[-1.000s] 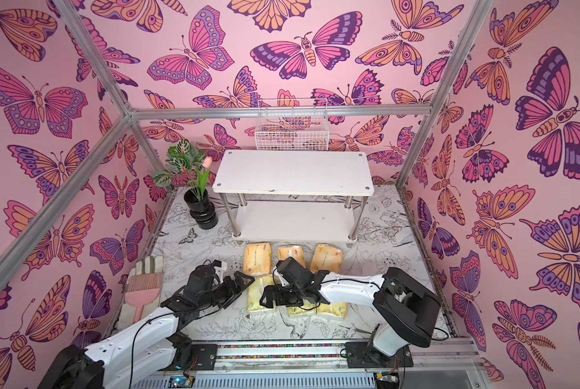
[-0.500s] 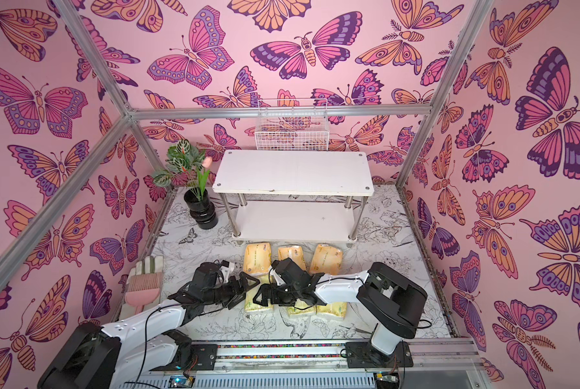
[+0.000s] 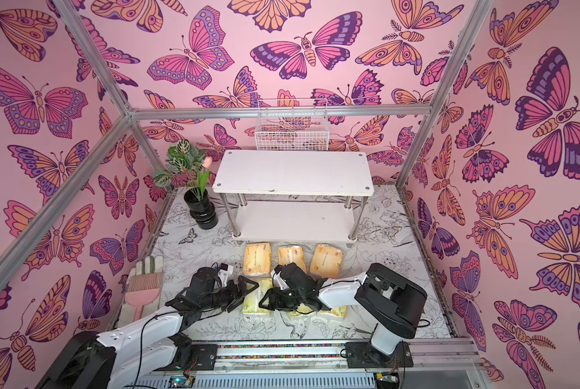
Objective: Place the tissue boxes on the shelf by color
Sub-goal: Pick up the box of tissues from the center of the board.
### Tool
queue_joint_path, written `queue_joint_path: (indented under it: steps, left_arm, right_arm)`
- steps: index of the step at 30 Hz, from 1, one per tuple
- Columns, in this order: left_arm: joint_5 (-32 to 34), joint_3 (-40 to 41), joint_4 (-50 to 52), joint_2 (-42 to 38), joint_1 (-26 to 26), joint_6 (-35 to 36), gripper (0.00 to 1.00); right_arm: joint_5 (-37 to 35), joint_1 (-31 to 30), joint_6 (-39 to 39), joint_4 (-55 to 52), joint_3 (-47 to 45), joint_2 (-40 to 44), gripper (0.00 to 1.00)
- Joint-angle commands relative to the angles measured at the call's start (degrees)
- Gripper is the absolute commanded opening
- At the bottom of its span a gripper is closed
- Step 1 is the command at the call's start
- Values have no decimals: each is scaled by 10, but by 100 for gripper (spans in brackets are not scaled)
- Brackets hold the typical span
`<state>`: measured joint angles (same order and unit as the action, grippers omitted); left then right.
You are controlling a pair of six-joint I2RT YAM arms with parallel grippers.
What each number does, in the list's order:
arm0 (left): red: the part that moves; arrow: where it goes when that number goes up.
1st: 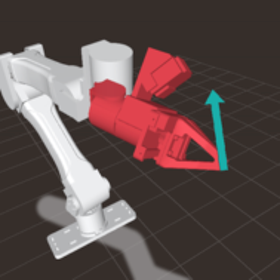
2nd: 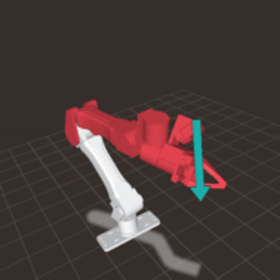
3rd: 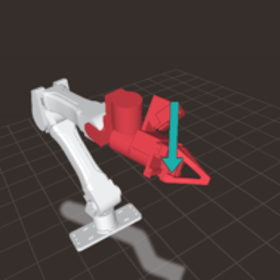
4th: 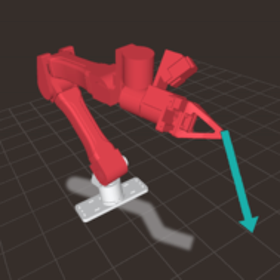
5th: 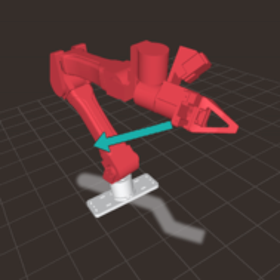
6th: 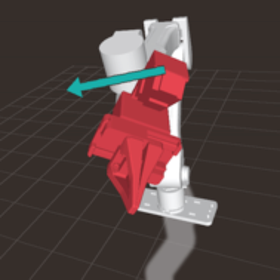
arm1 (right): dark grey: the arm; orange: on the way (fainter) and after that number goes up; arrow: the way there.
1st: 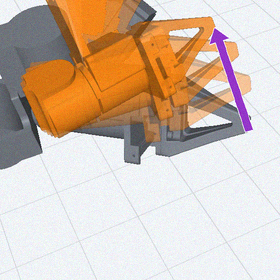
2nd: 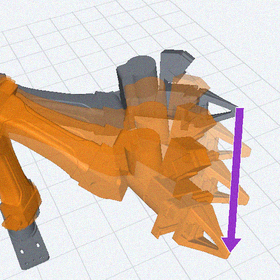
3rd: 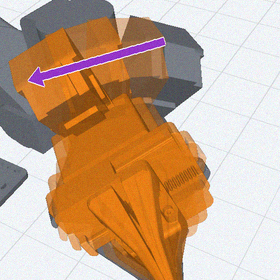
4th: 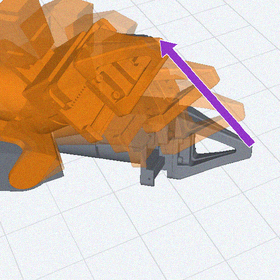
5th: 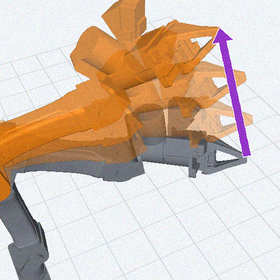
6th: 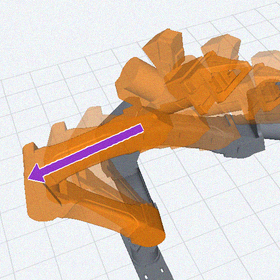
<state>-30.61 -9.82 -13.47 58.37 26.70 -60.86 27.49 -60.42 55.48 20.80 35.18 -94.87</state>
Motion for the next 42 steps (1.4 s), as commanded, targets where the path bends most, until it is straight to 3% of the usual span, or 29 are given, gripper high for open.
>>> queue_joint_path:
  steps: [1, 12, 21, 28, 35, 42]
  left_arm:
    - [-1, 15, 10, -5, 5, -3, 99]
    - [4, 2, 21, -60, 16, -28, 99]
    - [55, -67, 181, -150, 19, 17, 100]
    - [146, -162, 328, -180, 18, 85, 100]
    - [276, -259, 437, -166, 17, 163, 99]
    - [312, -345, 476, -101, -15, 244, 100]
  right_arm:
    - [14, -3, 7, 25, -6, 1, 52]
    - [34, -3, 25, 41, -14, 25, 8]
    - [11, -3, -1, -50, -1, 105, 3]
    - [-9, 18, -32, -134, 28, 166, 1]
    - [-14, 80, -66, -198, 60, 209, 0]
    - [-36, 143, -84, -223, 100, 223, 0]
